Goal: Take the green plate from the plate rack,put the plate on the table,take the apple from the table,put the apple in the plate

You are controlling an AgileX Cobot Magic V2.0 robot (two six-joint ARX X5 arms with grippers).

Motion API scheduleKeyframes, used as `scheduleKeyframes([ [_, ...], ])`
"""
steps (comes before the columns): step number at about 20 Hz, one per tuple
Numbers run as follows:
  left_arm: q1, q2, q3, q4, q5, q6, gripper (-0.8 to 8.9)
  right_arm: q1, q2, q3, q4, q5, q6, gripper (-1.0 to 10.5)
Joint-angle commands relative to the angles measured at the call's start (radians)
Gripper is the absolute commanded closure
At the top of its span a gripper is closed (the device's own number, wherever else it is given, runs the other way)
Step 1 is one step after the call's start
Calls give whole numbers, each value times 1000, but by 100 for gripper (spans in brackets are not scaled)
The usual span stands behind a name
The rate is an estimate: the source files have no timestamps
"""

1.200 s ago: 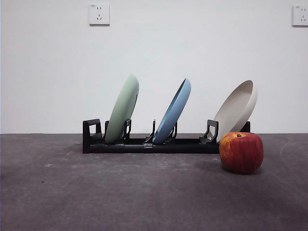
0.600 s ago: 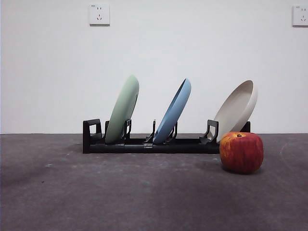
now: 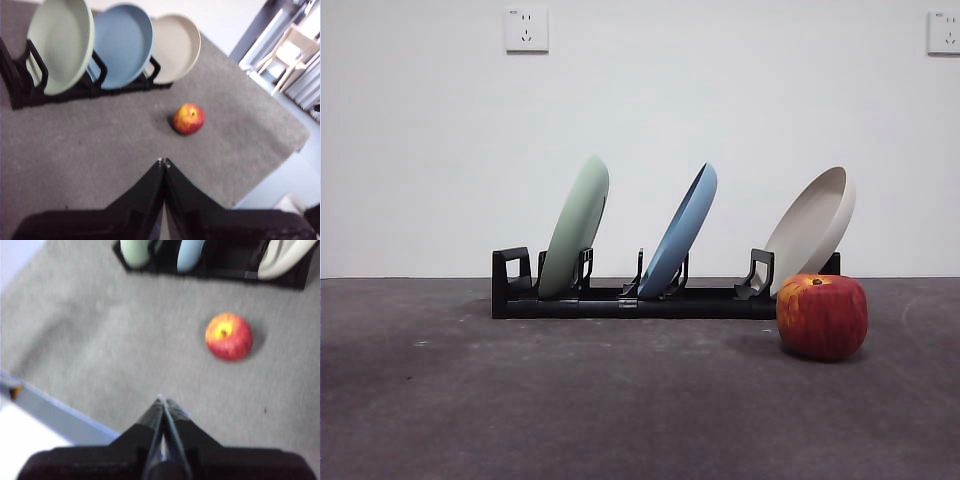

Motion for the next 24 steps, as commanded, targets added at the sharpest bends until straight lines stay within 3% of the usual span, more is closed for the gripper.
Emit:
scheduleKeyframes([
  [1,0,3,21,-79,6,115,820,13,7,12,-47,-1,-71,958],
  [5,0,3,21,-99,-3,117,807,14,7,12,-52,2,-67,917],
  [6,0,3,21,-99,-8,113,749,14,7,12,-52,2,-60,820],
  [9,0,3,21,-98,-43,85,254,14,7,12,-53,2,-24,298],
  [17,0,4,21,-71,-53,66,241,14,7,12,-54,1,-14,267],
  [24,-31,108,73,68,-56,24,243,14,7,12,-54,1,-14,267],
])
